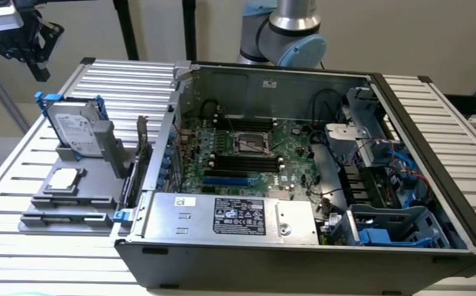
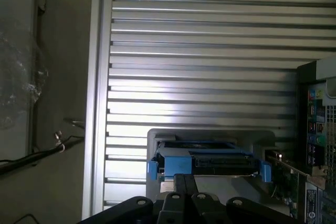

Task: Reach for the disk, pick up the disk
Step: 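Pick up the disk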

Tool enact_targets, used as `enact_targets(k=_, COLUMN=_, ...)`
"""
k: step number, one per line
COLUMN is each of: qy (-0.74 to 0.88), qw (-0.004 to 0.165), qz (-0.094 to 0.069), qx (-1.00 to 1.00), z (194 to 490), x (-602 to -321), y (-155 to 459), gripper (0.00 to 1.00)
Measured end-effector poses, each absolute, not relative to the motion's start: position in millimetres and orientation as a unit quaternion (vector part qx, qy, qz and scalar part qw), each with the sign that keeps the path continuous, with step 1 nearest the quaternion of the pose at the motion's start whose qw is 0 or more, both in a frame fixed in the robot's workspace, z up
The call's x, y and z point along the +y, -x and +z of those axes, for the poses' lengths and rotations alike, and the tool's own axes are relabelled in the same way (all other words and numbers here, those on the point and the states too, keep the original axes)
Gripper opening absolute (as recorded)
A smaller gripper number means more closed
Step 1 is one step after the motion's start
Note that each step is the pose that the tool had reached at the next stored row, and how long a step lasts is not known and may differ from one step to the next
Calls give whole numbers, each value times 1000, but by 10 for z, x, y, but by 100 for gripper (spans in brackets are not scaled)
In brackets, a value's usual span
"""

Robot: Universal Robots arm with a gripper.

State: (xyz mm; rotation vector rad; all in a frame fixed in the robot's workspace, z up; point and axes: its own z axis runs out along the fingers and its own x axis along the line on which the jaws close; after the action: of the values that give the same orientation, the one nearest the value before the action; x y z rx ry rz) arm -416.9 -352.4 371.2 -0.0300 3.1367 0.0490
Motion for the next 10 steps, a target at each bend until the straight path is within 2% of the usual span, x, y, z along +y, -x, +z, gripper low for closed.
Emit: enact_targets(k=10, qy=46, qw=2, qz=16, qx=999, z=3711, x=-3523, y=4167, gripper=11)
